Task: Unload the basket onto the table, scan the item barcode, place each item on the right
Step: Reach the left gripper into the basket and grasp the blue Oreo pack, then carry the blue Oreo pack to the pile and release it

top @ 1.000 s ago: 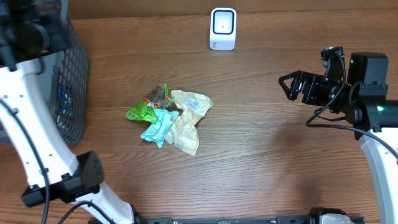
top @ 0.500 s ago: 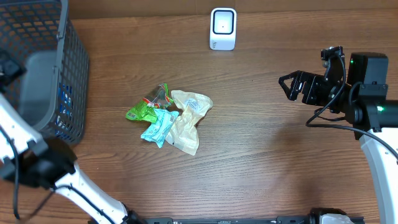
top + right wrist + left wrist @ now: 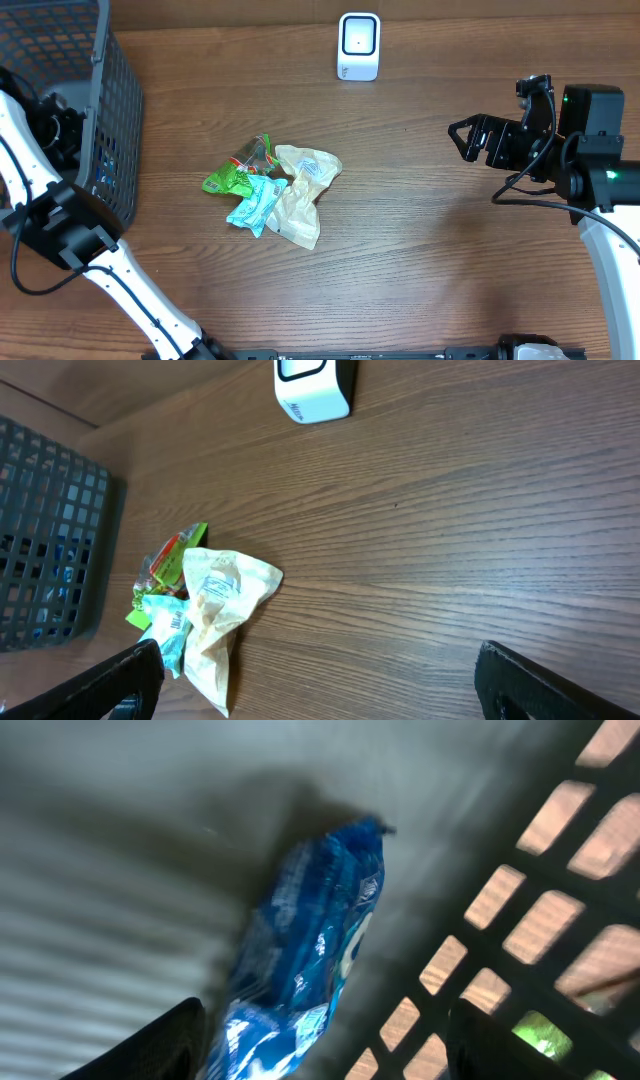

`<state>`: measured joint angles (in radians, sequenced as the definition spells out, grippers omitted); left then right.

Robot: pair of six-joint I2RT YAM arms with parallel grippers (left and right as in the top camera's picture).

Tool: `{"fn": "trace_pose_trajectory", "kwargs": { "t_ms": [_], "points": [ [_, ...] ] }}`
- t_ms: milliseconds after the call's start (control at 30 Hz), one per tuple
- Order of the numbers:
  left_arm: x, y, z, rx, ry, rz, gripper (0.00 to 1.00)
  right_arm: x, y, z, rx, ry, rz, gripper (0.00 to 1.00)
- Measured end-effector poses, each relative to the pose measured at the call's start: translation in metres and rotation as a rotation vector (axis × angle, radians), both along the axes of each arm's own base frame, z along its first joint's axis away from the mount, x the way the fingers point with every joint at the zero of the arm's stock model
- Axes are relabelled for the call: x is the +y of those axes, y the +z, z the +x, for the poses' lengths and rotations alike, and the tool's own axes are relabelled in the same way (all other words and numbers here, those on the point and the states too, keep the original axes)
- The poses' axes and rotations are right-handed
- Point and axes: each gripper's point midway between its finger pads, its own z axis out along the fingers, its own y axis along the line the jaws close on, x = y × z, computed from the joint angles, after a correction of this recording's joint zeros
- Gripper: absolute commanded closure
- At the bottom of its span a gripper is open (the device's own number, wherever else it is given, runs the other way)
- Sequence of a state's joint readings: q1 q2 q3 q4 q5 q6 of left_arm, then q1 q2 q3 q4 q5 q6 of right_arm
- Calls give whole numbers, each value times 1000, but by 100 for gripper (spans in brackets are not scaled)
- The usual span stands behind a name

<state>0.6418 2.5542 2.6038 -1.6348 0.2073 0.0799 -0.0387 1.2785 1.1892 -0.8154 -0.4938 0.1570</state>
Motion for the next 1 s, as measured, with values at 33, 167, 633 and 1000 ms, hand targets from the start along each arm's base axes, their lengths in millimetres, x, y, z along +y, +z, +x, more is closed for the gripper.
{"fn": "trace_pose_trajectory", "kwargs": {
  "t_ms": [33, 167, 633, 1000],
  "points": [
    [-3, -8, -2, 21, -7, -20, 33, 0, 0, 0, 0, 0, 0, 0],
    [-8, -46, -8, 101, -19, -73, 41, 0, 0, 0, 0, 0, 0, 0],
    [-2, -34, -4, 79, -19, -40, 96, 0, 0, 0, 0, 0, 0, 0],
    [4, 129, 8, -258, 50, 185, 96, 0, 0, 0, -1, 0, 0, 0]
  ]
}}
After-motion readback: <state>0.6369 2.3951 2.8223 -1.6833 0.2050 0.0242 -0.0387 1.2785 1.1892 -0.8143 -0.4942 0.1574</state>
